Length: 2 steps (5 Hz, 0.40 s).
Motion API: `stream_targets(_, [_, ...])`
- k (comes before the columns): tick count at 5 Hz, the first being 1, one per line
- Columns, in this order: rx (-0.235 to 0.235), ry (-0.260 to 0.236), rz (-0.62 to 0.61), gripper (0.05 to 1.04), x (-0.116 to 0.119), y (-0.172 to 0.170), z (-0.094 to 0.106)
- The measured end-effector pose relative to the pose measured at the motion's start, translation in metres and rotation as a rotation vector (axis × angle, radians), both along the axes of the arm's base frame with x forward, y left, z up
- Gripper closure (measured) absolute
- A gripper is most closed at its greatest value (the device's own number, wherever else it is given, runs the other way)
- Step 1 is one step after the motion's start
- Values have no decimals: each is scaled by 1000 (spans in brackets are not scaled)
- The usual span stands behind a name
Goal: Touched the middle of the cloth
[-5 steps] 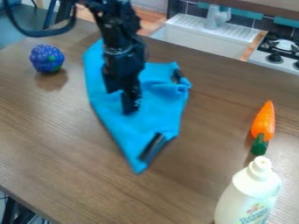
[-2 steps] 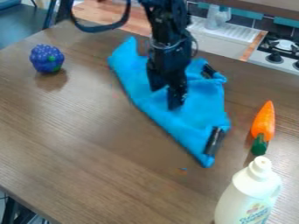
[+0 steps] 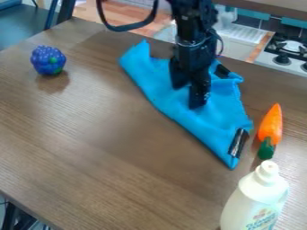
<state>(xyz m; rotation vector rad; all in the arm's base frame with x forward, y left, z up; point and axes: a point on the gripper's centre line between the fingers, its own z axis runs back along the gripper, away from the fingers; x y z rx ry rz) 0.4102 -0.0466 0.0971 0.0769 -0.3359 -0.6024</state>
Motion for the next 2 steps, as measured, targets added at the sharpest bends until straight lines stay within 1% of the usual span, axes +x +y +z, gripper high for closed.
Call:
stream_targets(1, [17,1,-26,83,-1,-1,-1])
stream_targets(2, [32,19,-51,84,-17,3,-9])
